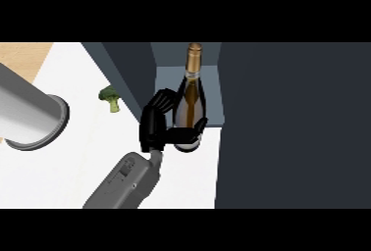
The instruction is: Pick up the wine, place it into the cabinet and close the cabinet
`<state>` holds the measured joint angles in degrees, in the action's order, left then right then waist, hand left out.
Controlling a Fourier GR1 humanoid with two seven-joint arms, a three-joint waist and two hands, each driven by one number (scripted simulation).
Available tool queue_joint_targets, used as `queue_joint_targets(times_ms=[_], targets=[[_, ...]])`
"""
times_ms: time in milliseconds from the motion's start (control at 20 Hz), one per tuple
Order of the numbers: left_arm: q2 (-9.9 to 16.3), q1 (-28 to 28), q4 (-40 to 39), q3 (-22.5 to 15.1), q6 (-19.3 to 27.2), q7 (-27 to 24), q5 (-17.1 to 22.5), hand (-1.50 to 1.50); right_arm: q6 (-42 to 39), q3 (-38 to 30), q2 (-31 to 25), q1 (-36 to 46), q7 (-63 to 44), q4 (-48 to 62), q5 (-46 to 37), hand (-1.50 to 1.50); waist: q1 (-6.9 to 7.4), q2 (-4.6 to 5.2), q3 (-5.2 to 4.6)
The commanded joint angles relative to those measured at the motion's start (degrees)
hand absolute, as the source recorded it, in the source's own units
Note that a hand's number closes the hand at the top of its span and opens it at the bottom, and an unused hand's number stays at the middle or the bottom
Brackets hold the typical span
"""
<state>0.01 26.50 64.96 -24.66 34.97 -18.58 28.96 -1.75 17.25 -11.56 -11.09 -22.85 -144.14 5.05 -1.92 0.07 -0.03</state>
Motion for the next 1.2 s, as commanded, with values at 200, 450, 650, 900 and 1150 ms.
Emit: queue_joint_targets(times_ms=[200, 450, 650, 900, 1150], targets=[[0.0, 5.0, -11.1, -1.5, 0.5, -8.2, 10.1, 1.5, -0.5, 1.8, 0.1, -4.8, -4.1, -12.6, 4.2, -1.5, -0.91, 0.07, -0.04], [0.0, 5.7, -15.3, 0.3, -4.9, -11.1, 14.5, 1.5, 0.0, 0.8, 1.5, -3.6, -2.7, -9.6, 3.0, -1.5, 0.24, 0.05, -0.01], [0.0, 8.5, -17.8, -2.2, -2.3, -12.5, 19.1, 1.5, -0.1, -0.3, 0.7, -2.5, -6.3, -12.4, 6.0, -1.5, -0.3, 0.07, -0.03], [0.0, 15.0, -24.1, -1.4, -2.3, -13.0, 22.3, 1.5, -1.9, -1.9, 0.2, -4.6, -4.3, -11.1, 6.8, -1.5, -0.76, 0.14, 0.01], [0.0, 21.5, -29.3, 2.2, -3.1, -10.1, 23.0, 1.5, -2.1, -1.0, 0.6, -6.1, -5.0, -12.5, 6.3, -1.5, -0.58, 0.03, 0.02]])
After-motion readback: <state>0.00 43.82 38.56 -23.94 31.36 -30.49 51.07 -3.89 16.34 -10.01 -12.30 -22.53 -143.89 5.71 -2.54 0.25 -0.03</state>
